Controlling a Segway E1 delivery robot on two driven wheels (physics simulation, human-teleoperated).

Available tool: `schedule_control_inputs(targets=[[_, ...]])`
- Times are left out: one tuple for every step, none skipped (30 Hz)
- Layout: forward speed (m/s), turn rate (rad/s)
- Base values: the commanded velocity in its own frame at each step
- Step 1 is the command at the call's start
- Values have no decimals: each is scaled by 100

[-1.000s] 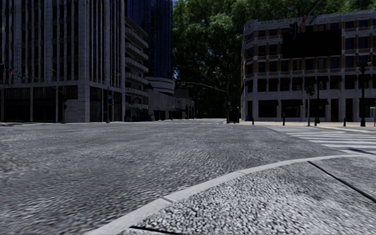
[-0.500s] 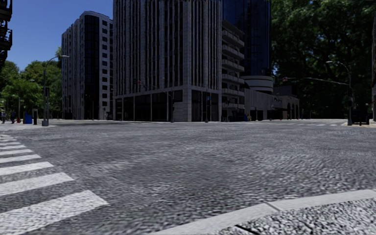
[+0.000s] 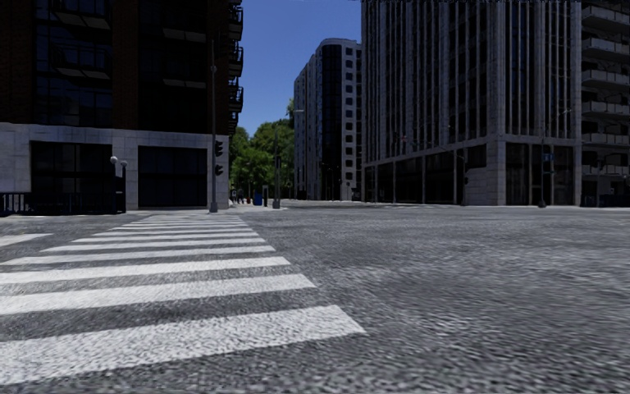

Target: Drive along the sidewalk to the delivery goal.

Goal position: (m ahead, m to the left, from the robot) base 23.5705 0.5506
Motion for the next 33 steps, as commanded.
schedule_control_inputs(targets=[[0,120],[0,120],[0,120],[0,120],[0,120],[0,120],[0,120],[0,120],[0,120],[0,120],[0,112],[0,98],[0,83],[0,83],[0,17],[0,17],[0,0],[0,0],[0,0],[0,0],[0,0],[0,0],[0,0],[0,0],[0,0],[0,0],[0,0],[0,0],[0,0],[0,0],[0,0],[0,0],[0,0]])
